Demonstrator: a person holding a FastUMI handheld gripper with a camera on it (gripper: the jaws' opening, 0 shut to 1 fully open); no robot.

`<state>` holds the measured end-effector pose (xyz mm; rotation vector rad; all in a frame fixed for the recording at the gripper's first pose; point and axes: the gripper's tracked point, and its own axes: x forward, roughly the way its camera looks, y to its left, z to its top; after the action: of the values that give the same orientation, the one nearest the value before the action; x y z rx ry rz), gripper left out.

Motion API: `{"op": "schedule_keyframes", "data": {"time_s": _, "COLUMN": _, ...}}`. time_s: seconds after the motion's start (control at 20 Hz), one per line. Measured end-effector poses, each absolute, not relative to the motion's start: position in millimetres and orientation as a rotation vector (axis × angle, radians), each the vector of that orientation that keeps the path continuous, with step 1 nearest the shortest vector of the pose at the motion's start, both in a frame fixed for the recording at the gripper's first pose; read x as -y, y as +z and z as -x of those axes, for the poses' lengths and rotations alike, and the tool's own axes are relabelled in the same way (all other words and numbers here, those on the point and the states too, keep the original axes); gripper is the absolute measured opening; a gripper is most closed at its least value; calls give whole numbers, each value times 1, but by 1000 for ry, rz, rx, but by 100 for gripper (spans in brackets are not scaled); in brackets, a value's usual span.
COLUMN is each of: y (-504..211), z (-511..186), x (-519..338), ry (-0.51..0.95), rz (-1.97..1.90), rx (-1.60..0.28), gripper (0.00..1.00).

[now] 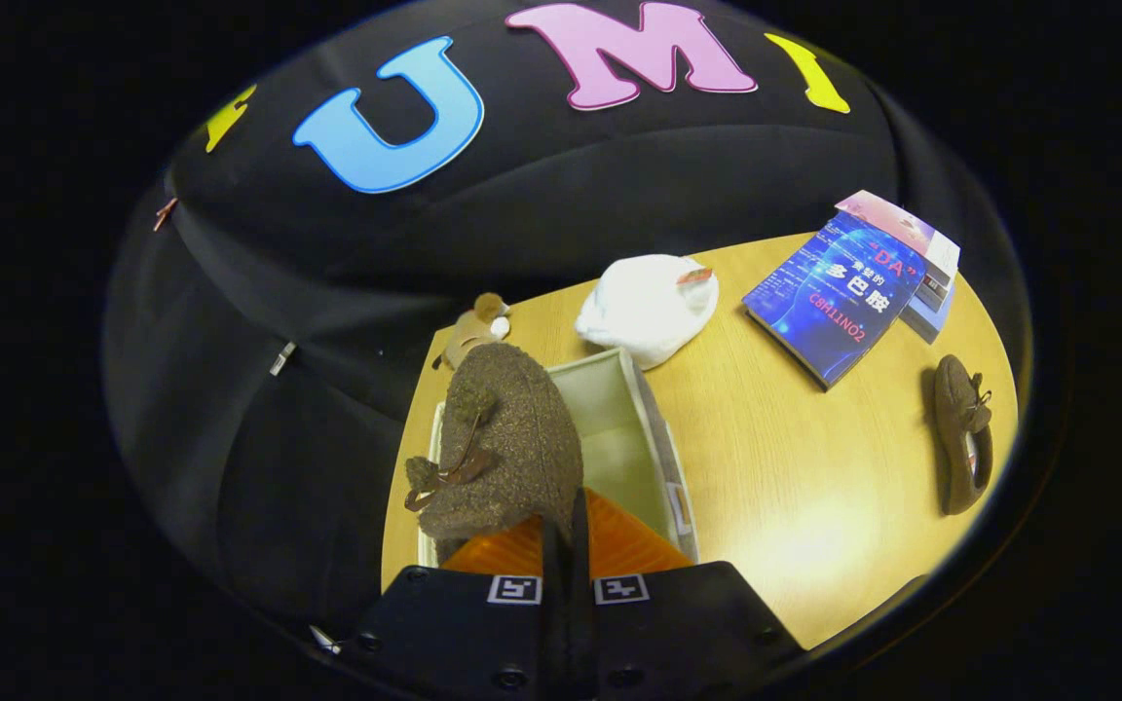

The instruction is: Open the storage box then place both shoes into the box .Put the left shoe in first, then the right shoe, with the right side of both shoes facing outward in a uniform manner.

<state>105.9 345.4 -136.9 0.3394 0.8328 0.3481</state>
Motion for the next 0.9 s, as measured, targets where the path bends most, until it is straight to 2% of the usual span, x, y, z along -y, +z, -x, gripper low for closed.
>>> {"op": "schedule_keyframes", "data": {"time_s": 0.45, "y": -221, "z": -112, "x": -385, "ry": 264, "rz": -171, "rx": -951, "gripper": 5}}
{"op": "schedule_keyframes", "data": {"time_s": 0.7, "y": -243, "z": -110, "x": -406, "ry": 256, "rz": -171, "rx": -1016, "gripper": 6}}
{"op": "schedule_keyframes", "data": {"time_s": 0.8, "y": -250, "z": -107, "x": -415, "ry": 271, "rz": -181, "rx": -1062, "gripper": 12}}
{"op": "schedule_keyframes", "data": {"time_s": 0.9, "y": -255, "z": -102, "x": -417, "ry": 280, "rz": -172, "rx": -1087, "gripper": 25}}
